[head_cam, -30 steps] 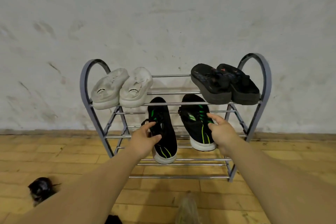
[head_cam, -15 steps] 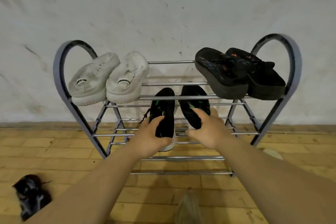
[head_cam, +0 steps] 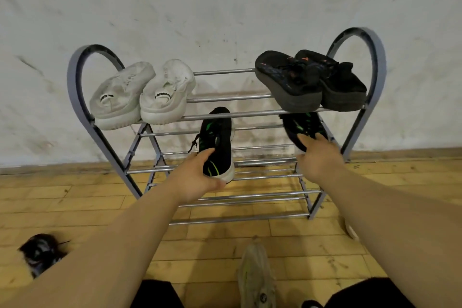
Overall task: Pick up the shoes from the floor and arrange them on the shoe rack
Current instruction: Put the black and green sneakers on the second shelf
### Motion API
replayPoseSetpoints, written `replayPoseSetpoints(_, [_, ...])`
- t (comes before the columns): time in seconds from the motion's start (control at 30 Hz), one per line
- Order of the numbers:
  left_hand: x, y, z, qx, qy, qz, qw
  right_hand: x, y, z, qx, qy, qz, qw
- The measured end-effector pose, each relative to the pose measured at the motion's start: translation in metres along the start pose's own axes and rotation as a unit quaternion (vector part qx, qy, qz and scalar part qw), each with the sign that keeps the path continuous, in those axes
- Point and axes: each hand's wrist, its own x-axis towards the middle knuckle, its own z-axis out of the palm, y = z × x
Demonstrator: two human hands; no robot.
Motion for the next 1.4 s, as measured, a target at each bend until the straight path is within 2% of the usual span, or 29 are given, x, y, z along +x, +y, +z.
replayPoseSetpoints(0.2, [-0.002, 0.006, 0.008, -0.005, 0.030, 0.005, 1.000, -0.018, 0.014, -0.016, -0.062, 0.091, 0.015, 0.994])
replayPoseSetpoints(0.4, [0.006, 0.032, 0.032, -0.016, 0.055, 0.005, 0.998, -0.017, 0.032, -0.024, 0.040, 0.023, 0.024, 0.999])
replayPoseSetpoints(0.57, [0.036, 0.069, 0.067, -0.017, 0.071, 0.011, 0.997, -0.015, 0.036, -0.018, 0.053, 0.018, 0.007, 0.998])
replayPoseSetpoints(0.7, [0.064, 0.102, 0.090, -0.071, 0.040, 0.024, 0.996, -0.010, 0.039, -0.019, 0.078, 0.019, 0.008, 0.997])
replayPoseSetpoints(0.8, [0.071, 0.121, 0.115, -0.027, 0.025, 0.044, 0.998, -0.009, 0.041, -0.019, 0.087, 0.027, 0.008, 0.996])
replayPoseSetpoints(0.87, [0.073, 0.120, 0.123, 0.007, 0.020, 0.049, 0.999, -0.009, 0.040, -0.019, 0.095, 0.030, 0.017, 0.995])
replayPoseSetpoints(1.1, [0.075, 0.106, 0.113, -0.046, 0.014, 0.050, 0.998, -0.008, 0.037, -0.022, 0.103, 0.040, 0.028, 0.994])
replayPoseSetpoints(1.4, [0.068, 0.107, 0.117, -0.028, 0.022, 0.063, 0.997, -0.013, 0.034, -0.020, 0.126, 0.048, 0.032, 0.990])
